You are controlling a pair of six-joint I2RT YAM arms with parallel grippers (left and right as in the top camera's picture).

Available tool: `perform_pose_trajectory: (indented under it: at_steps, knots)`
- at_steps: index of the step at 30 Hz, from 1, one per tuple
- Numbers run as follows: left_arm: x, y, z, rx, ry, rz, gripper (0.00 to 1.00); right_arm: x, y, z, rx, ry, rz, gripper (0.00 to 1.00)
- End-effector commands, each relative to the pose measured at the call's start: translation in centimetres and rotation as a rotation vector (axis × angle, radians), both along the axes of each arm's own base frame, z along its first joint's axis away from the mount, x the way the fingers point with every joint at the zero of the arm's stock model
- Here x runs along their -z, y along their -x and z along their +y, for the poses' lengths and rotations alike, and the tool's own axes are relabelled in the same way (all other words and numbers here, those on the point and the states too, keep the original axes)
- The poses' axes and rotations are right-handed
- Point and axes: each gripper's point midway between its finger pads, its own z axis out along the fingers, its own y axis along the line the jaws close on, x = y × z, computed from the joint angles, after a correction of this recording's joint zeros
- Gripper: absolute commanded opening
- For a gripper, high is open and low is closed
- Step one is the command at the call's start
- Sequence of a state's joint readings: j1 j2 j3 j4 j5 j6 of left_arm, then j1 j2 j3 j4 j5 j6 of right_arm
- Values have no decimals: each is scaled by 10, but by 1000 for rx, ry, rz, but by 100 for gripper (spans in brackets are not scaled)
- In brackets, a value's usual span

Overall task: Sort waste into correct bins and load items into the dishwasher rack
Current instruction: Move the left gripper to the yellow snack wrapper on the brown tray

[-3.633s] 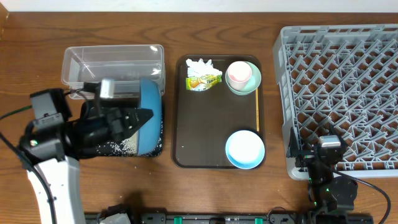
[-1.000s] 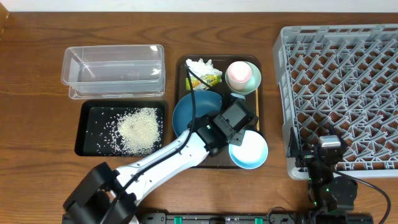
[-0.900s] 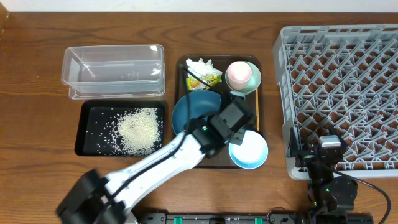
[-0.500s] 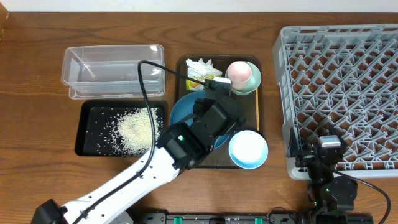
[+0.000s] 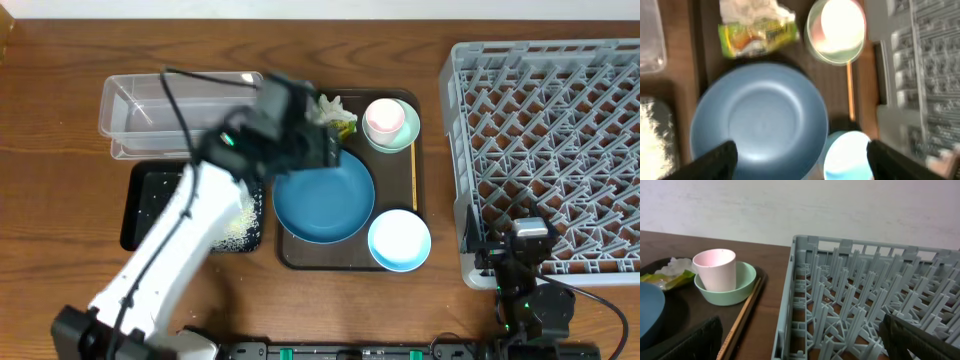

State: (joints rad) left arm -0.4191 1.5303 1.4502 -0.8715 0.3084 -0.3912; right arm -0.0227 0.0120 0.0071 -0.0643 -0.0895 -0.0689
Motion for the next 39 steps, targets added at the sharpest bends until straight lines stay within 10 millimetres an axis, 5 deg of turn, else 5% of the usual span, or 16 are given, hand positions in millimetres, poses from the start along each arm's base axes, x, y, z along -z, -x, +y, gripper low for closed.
perform_pose_trajectory:
  at_steps: [1, 14, 30, 39]
  knots:
    - [-25, 2, -16, 187, 88, 18, 86, 1, 0, 0, 4, -11, 2, 99]
    - [-50, -91, -17, 51, -25, -350, 88, 1, 0, 0, 4, -11, 2, 99]
    - [110, -111, -35, 355, -249, -161, 88, 1, 0, 0, 4, -11, 2, 99]
    - [150, -108, -34, 529, -325, -146, 88, 1, 0, 0, 4, -11, 2, 99]
